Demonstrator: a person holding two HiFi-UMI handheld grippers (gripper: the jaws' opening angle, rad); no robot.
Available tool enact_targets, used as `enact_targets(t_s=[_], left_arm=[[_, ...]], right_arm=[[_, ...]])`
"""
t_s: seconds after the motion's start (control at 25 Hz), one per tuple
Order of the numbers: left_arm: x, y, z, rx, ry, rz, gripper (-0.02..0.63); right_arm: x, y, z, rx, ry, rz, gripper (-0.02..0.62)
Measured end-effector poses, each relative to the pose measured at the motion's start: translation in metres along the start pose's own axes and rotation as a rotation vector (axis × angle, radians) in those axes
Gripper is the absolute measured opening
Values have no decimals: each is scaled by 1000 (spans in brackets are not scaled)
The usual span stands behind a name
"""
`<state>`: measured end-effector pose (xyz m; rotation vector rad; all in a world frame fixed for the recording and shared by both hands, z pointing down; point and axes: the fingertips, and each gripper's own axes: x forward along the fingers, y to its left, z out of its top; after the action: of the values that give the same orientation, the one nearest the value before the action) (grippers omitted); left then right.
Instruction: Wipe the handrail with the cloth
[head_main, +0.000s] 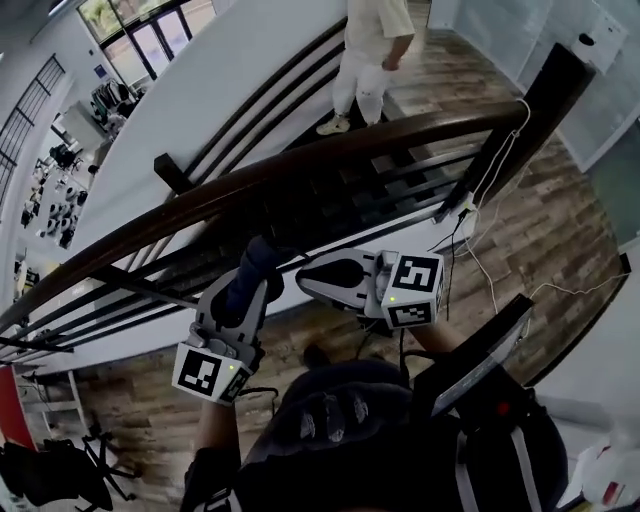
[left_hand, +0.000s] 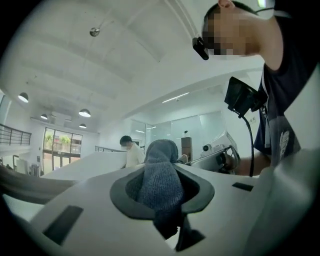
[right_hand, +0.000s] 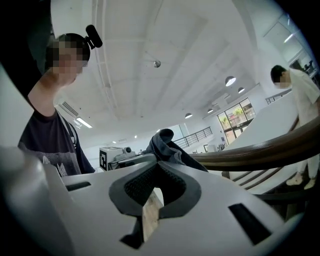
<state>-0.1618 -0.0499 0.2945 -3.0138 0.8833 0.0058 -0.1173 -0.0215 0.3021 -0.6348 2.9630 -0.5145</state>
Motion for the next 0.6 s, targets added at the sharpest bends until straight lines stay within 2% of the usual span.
enact_targets(t_s=[0.12, 0.28, 0.44, 0.6], left_arm=[[12, -43, 7, -33, -17, -38, 94], [26, -102, 6, -15, 5, -70, 92], [30, -143, 5, -12, 38, -45, 93], [15, -161, -2, -6, 81, -25, 94]], right_arm=[[-39, 19, 4, -8, -29, 4, 3], [-94, 42, -5, 39, -63, -1, 3], [-130, 51, -20, 122, -103, 29, 3], [-135, 61, -35, 161, -110, 60, 3]])
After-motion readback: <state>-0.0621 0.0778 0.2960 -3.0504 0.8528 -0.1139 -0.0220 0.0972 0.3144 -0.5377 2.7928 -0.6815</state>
